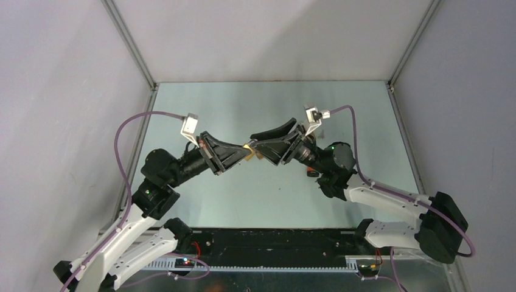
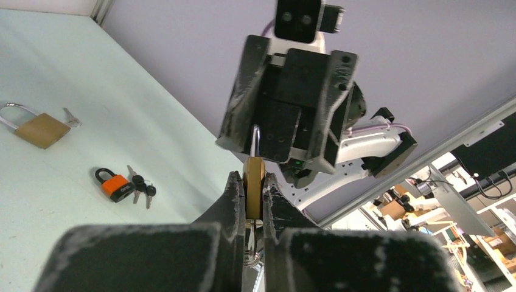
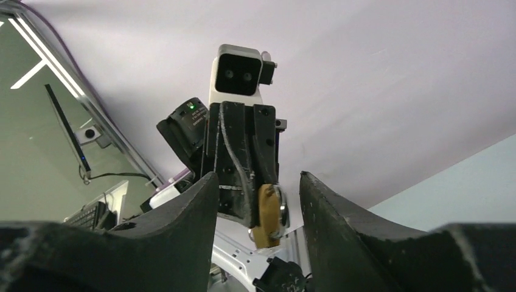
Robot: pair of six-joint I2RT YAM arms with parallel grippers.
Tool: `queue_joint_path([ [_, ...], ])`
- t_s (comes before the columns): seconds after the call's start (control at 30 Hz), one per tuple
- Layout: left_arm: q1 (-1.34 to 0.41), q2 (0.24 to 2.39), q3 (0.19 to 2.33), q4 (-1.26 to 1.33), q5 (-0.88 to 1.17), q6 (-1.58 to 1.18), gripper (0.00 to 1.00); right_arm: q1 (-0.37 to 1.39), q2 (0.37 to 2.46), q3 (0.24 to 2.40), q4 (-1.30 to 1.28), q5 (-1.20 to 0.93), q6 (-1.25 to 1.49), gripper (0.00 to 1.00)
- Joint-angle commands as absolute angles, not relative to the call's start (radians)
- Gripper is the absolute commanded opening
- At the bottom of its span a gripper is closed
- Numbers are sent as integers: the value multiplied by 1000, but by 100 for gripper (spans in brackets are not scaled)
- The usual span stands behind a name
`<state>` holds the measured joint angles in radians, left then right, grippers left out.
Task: Lock with the key
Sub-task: Lock the lock.
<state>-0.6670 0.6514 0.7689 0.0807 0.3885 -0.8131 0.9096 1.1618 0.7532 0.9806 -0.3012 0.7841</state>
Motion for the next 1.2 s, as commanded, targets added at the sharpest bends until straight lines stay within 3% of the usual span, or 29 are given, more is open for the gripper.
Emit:
queue_joint_path([
  [0.0, -663, 635, 774, 180, 447, -841, 4, 899, 1218, 801, 1094, -361, 864, 54],
  [0.1, -664, 626, 766, 197, 451, -845, 5, 900, 1235, 801, 1118, -355, 886, 52],
  [0.23, -663, 626, 761, 210, 456, -849, 7, 899, 1245, 802, 1141, -350, 904, 38],
  [0.3, -664, 632, 761, 214, 465, -848, 9, 893, 1249, 803, 1149, -365, 917, 27],
  [0.33, -663, 634, 761, 215, 473, -847, 10, 888, 1253, 807, 1150, -373, 924, 15],
  [0.4, -664, 640, 761, 215, 481, -845, 15, 880, 1255, 810, 1150, -392, 939, 1],
  [0.47, -663, 646, 759, 214, 485, -838, 26, 877, 1253, 810, 1150, -403, 945, 0],
  [0.5, -664, 649, 759, 214, 486, -831, 44, 875, 1252, 810, 1145, -404, 944, 0],
  [0.57, -662, 650, 756, 214, 486, -809, 66, 868, 1238, 810, 1126, -409, 936, 0],
  [0.63, -663, 650, 750, 201, 486, -772, 76, 857, 1221, 810, 1102, -417, 925, 0],
  [0.7, -662, 649, 742, 154, 488, -731, 80, 846, 1200, 810, 1073, -429, 904, 0],
  [0.9, -660, 650, 712, 132, 581, -672, 78, 826, 1132, 810, 965, -484, 847, 0],
  [1.03, -661, 657, 712, 129, 612, -637, 69, 820, 1108, 810, 912, -509, 830, 0],
  [1.17, -660, 664, 715, 127, 618, -627, 51, 818, 1098, 810, 899, -529, 815, 0],
])
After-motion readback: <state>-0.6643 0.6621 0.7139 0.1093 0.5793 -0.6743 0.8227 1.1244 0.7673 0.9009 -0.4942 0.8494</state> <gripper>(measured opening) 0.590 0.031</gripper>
